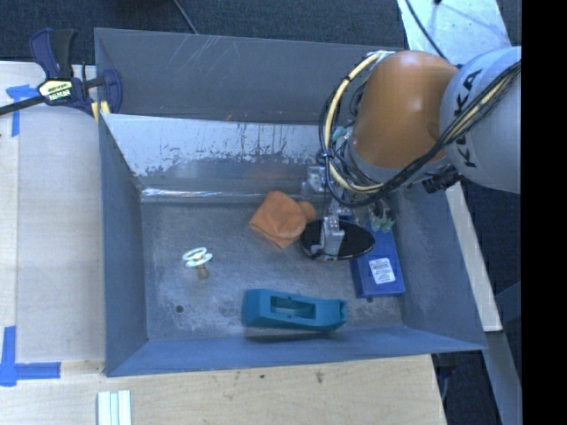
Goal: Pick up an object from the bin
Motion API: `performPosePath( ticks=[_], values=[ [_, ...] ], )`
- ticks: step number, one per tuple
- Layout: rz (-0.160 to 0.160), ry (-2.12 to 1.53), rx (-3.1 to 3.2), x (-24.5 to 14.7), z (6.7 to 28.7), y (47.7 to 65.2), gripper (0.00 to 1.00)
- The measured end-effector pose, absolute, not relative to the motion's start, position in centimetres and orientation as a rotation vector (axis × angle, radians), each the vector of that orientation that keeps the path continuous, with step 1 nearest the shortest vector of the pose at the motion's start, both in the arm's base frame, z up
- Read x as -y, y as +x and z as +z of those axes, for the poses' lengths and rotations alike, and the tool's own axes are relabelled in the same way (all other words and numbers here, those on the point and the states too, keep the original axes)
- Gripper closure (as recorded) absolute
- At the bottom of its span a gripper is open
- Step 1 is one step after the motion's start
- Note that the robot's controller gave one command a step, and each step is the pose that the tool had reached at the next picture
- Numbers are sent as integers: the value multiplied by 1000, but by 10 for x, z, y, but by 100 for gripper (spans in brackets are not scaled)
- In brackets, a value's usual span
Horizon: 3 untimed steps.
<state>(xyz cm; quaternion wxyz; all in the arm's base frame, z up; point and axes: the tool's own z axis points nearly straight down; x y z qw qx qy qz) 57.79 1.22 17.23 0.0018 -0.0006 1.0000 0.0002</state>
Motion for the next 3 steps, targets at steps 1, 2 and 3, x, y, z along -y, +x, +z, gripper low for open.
performPosePath(
  ticks=[1,2,3],
  values=[
    [-1,-46,-3130,-22,124,603,0],
    [0,-64,-3133,-25,109,606,0],
    [1,-146,-3131,-6,79,583,100]
  ],
)
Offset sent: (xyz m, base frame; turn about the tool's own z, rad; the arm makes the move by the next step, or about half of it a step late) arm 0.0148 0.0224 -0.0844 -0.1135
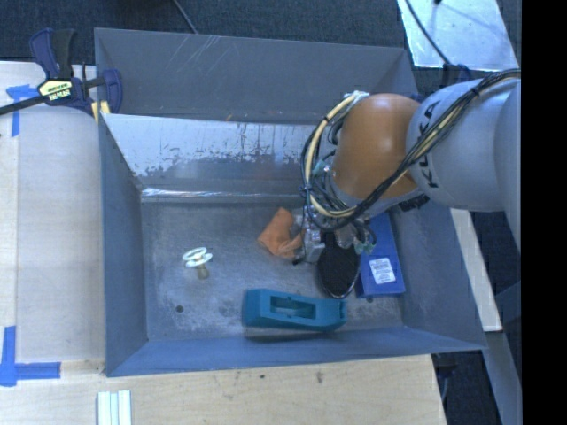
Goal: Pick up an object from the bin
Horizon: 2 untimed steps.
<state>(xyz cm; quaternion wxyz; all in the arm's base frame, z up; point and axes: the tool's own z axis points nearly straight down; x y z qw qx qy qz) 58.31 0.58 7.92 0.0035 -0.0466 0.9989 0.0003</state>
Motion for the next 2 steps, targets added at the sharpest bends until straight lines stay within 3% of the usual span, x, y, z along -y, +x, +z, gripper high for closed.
performPosePath(
  ticks=[1,2],
  values=[
    [1,-146,-3131,-6,79,583,100],
    [-1,-174,-3132,5,226,551,100]
  ],
)
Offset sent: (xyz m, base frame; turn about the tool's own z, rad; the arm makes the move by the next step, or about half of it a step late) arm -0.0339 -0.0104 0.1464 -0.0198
